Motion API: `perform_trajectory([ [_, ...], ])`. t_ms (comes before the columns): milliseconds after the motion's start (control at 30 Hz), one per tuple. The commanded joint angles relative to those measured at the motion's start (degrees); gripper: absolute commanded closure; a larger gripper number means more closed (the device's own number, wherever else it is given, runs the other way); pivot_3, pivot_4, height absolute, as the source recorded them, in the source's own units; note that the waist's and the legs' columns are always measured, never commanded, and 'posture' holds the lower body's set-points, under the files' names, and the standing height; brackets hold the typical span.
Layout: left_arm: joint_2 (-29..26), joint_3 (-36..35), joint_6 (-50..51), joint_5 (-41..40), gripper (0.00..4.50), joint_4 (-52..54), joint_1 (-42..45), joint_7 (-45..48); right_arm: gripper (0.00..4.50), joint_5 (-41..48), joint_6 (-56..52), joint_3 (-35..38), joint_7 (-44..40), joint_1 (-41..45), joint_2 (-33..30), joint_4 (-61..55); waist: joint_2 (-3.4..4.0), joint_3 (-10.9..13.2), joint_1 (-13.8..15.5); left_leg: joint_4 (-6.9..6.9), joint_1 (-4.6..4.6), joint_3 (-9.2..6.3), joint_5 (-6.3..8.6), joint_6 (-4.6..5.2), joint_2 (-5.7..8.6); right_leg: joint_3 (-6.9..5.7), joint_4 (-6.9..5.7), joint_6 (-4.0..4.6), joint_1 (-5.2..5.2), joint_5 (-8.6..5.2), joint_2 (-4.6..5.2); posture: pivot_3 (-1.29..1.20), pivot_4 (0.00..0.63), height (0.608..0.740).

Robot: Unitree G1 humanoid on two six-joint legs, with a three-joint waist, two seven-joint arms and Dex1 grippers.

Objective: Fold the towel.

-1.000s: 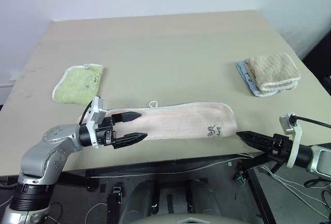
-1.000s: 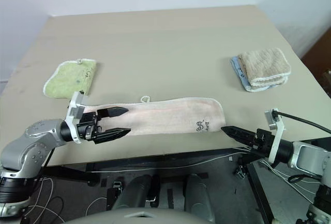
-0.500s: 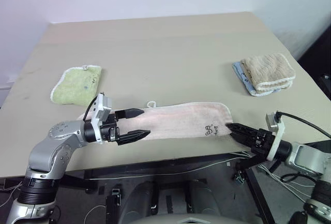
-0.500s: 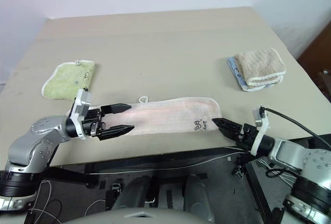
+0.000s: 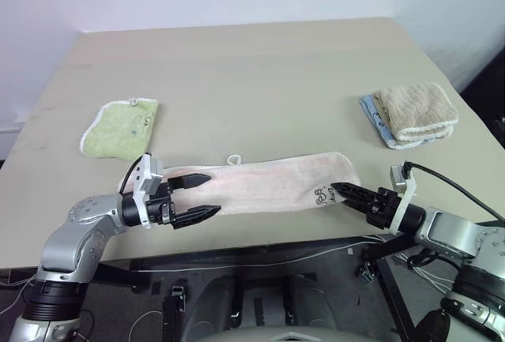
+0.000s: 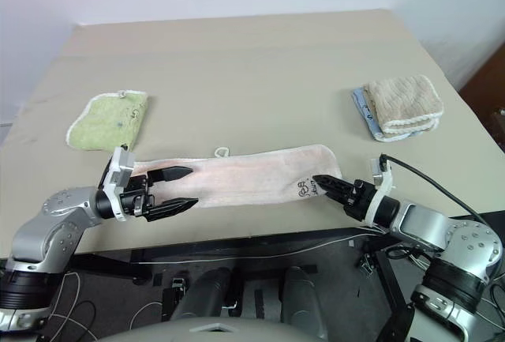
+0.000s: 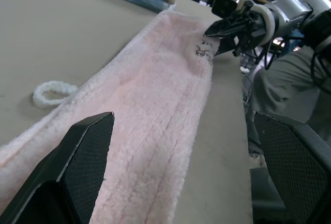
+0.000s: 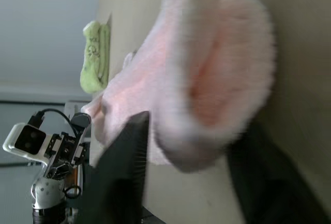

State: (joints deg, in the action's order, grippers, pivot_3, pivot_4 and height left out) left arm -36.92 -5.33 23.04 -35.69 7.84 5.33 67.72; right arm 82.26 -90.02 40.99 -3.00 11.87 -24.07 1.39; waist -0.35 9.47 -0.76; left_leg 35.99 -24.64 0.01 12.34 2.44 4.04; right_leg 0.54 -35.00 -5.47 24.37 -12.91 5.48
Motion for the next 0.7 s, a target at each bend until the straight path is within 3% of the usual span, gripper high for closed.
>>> perform_trajectory([
  [33, -0.1, -0.45, -2.66, 0.79, 0.0, -2.01, 1.38, 1.53, 3.74, 9.53, 4.07, -0.39, 4.93, -1.82, -1.86, -1.8, 0.0, 0.0, -0.07, -0.02, 0.0, 0.0, 0.0, 0.0, 0.0, 0.0, 0.01, 0.0, 0.0, 0.0, 0.0, 0.0, 0.15, 0.74],
  [100, -0.02, -0.34, -3.2, 1.01, 0.0, -3.1, 1.92, 1.95, 4.47, 15.69, 7.4, -2.55, 8.47, -4.0, -3.37, -3.39, 0.01, 0.01, -0.11, -0.04, -0.01, 0.0, 0.0, 0.0, 0.0, 0.0, 0.02, -0.01, 0.01, -0.01, 0.0, 0.0, 0.15, 0.74],
  [300, 0.51, -1.01, -4.56, 1.69, 0.0, -5.28, 3.02, 1.56, 4.47, 30.41, 19.25, -8.77, 15.77, -12.5, -10.2, -10.03, 0.0, 0.01, -0.08, -0.09, -0.07, 0.0, 0.02, 0.05, 0.0, 0.0, 0.15, -0.1, 0.02, -0.07, 0.03, 0.0, 0.15, 0.74],
  [700, -0.18, -3.35, -4.94, 2.48, 0.0, -10.76, 7.93, -0.73, 4.47, 30.74, 28.03, -9.78, 13.33, -20.8, -15.04, -16.25, 0.0, 0.01, 0.12, 0.0, -0.46, 0.0, 0.1, 0.34, 0.0, -0.03, 0.58, -0.12, 0.14, -0.04, 0.02, 0.0, 0.15, 0.74],
])
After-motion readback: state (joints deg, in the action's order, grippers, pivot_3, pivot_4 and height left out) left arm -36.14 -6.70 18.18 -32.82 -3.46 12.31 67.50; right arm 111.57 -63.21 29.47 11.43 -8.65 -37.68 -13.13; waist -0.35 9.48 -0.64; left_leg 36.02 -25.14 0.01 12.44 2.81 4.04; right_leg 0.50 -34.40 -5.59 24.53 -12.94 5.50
